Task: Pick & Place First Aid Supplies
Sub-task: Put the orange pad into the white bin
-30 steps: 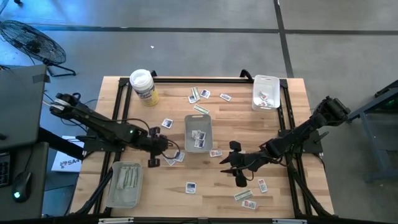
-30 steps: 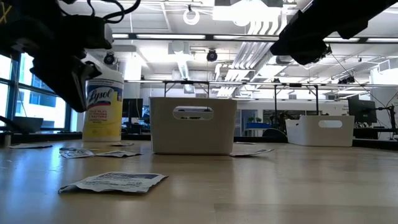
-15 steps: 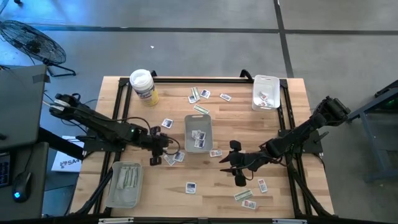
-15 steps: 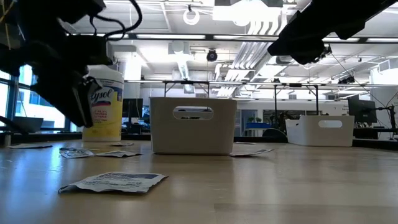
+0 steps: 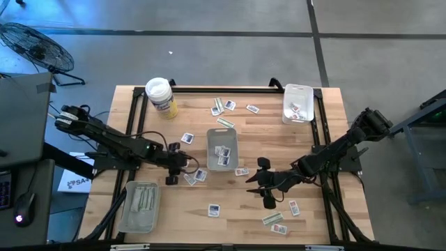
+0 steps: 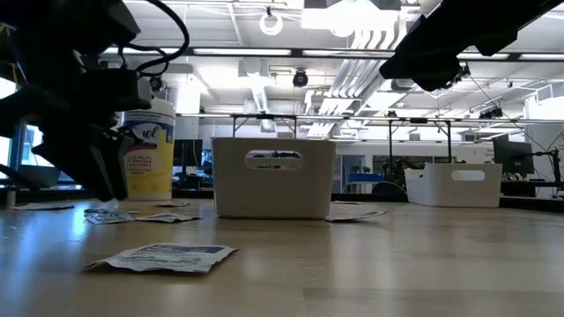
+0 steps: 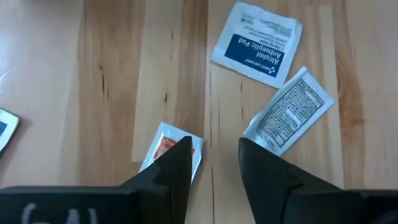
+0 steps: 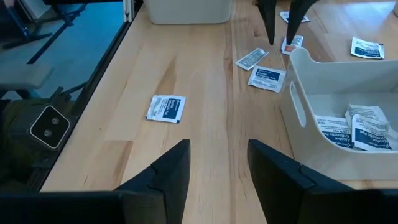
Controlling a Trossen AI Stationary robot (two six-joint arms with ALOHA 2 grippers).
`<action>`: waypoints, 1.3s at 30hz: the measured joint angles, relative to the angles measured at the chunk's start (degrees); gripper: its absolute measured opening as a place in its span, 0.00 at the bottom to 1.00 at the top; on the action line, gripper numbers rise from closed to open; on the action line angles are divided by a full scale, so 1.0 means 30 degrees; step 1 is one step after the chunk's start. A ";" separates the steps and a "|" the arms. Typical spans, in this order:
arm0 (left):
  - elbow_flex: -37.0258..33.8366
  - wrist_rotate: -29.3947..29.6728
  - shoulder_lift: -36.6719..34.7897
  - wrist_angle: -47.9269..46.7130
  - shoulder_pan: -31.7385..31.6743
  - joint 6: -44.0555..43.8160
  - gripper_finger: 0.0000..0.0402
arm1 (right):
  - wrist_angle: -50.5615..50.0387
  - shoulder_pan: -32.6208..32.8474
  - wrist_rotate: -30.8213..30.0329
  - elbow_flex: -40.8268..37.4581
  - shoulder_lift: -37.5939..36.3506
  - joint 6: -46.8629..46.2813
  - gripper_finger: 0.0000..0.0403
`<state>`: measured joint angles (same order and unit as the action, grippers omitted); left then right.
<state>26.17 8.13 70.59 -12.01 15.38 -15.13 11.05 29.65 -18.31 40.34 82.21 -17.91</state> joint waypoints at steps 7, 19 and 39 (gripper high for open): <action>-0.0881 0.0586 0.0000 0.0803 -0.0015 0.0399 0.32 | 0.0000 0.0000 0.0007 0.0000 -0.0007 0.0000 0.38; -0.2841 0.0793 0.0647 0.4621 0.0005 -0.0015 0.23 | -0.0007 0.0000 -0.0058 0.0000 -0.0007 0.0064 0.38; -0.3078 0.1852 0.1508 0.5114 0.0015 -0.2614 0.00 | -0.0007 0.0000 -0.0058 0.0000 0.0001 0.0138 0.38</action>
<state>16.93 13.68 75.11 3.33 15.42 -22.97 11.03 29.65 -18.48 40.34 82.21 -17.50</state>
